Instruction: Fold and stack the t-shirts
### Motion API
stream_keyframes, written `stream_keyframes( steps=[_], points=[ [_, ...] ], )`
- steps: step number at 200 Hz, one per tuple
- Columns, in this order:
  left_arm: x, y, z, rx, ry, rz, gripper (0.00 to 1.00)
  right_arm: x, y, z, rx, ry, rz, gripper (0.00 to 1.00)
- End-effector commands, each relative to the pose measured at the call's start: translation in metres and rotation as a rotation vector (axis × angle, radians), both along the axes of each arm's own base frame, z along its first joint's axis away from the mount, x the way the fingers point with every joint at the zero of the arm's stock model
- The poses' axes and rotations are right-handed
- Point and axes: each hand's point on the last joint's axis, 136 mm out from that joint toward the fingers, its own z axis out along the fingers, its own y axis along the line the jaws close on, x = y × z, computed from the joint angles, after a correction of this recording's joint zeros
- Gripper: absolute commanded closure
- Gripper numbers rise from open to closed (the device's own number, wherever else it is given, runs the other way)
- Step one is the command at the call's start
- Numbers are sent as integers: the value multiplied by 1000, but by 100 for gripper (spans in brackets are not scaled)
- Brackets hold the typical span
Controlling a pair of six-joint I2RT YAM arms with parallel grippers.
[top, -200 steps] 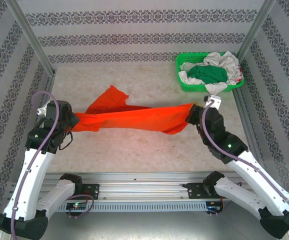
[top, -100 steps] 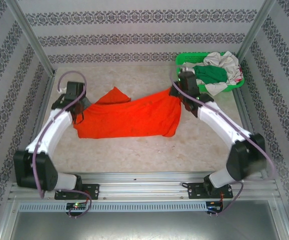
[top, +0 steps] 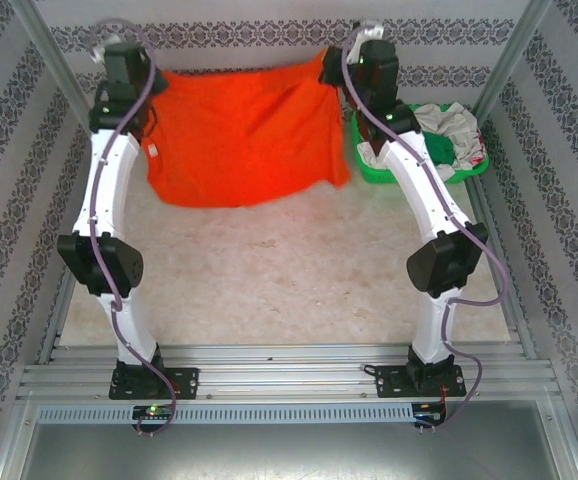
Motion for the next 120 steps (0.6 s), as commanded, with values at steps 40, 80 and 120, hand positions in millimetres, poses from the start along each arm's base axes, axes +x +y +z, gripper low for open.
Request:
stream_keyframes(
  steps=[40,80,120],
  points=[
    [-81,14,144,114,-270,18,100,-86,-28,152,-18,-314,24,100],
    [-115,1,93,84,-194,-45,100,-93,-22,72,-82,-139,74,100],
    [-170,-4,-50,-28,-48,-41,100,-124,-29,-109,-53,173,102,100]
  ],
)
